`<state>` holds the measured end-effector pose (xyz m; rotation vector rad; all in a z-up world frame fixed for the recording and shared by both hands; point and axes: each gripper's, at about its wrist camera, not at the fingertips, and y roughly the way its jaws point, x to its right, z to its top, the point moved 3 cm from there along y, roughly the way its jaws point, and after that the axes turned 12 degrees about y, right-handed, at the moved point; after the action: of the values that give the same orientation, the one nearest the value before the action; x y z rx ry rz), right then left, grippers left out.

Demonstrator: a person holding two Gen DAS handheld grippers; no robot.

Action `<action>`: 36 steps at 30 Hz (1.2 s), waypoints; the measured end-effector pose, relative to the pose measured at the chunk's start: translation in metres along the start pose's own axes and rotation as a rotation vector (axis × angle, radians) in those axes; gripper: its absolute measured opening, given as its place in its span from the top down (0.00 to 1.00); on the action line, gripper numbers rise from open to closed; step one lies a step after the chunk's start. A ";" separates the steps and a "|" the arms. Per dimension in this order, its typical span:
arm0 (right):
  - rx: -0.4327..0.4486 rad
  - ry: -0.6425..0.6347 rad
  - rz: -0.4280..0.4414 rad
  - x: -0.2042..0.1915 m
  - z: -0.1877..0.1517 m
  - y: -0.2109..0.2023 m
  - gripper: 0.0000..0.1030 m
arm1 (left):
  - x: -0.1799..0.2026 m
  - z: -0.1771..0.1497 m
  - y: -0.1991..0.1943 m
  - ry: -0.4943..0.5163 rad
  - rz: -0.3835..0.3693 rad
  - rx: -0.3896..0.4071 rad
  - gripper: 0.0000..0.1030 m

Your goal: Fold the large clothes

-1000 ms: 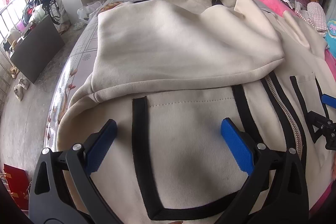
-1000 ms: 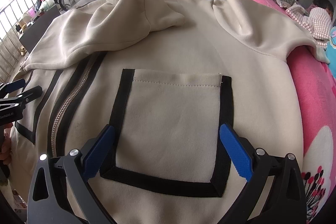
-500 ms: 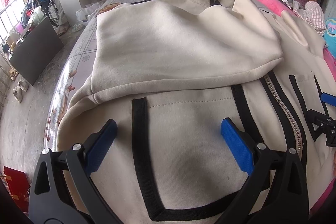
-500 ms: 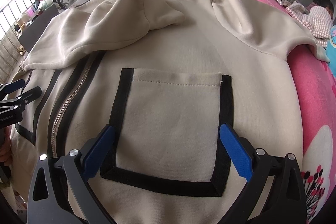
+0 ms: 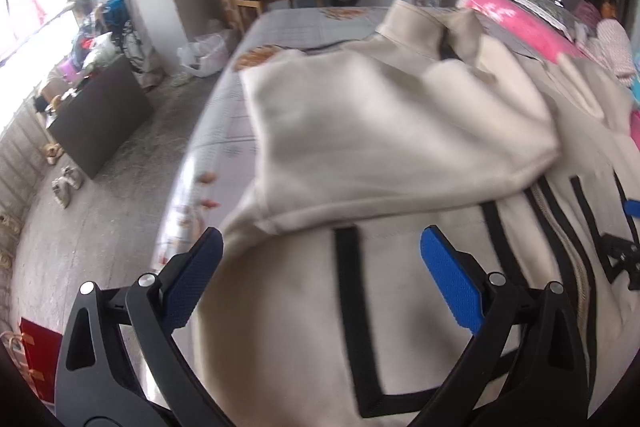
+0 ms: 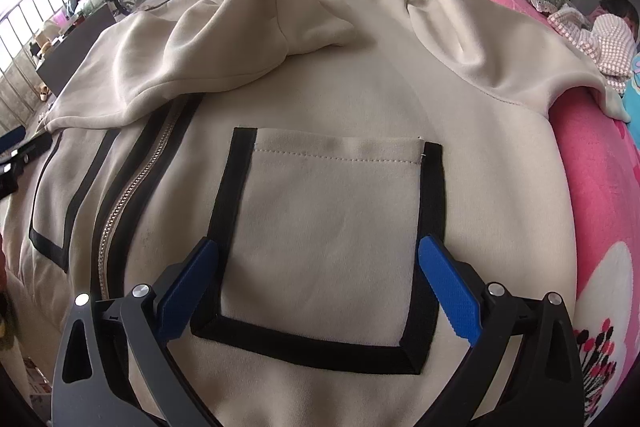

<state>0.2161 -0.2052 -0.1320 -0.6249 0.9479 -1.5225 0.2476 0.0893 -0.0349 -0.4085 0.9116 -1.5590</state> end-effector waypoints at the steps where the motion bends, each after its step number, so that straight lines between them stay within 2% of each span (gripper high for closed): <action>1: 0.000 -0.008 0.003 0.000 -0.001 0.000 0.06 | -0.006 0.000 0.002 -0.009 0.022 -0.006 0.07; 4: -0.027 -0.024 0.002 -0.001 0.000 -0.001 0.06 | -0.019 -0.003 0.010 -0.022 0.068 -0.024 0.08; 6: -0.052 -0.037 0.016 -0.002 0.001 -0.004 0.06 | -0.026 -0.007 0.018 -0.037 0.072 -0.041 0.08; 10: 0.018 -0.044 0.054 0.000 0.012 -0.028 0.06 | -0.029 -0.011 0.027 -0.062 0.070 -0.067 0.15; 14: 0.098 -0.044 0.068 0.008 0.039 -0.051 0.06 | -0.031 -0.012 0.031 -0.072 0.074 -0.080 0.17; 20: 0.106 0.014 0.130 0.017 0.093 -0.043 0.06 | -0.042 -0.016 0.038 -0.128 0.042 -0.092 0.17; 24: 0.064 0.099 0.192 0.021 0.136 -0.016 0.19 | -0.043 -0.017 0.040 -0.139 0.034 -0.089 0.17; 29: -0.020 0.164 0.178 0.013 0.172 0.037 0.37 | -0.044 -0.017 0.041 -0.147 0.028 -0.086 0.17; 32: -0.059 0.129 0.136 0.001 0.176 0.059 0.46 | -0.044 -0.017 0.041 -0.151 0.025 -0.086 0.17; 34: -0.078 0.086 0.109 -0.008 0.173 0.067 0.63 | -0.044 -0.017 0.041 -0.154 0.022 -0.085 0.17; 36: -0.090 0.033 0.086 -0.019 0.165 0.070 0.70 | -0.045 -0.017 0.041 -0.154 0.023 -0.084 0.17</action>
<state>0.3933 -0.2223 -0.1018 -0.6169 1.0599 -1.4239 0.2727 0.1384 -0.0656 -0.5678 0.8615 -1.4503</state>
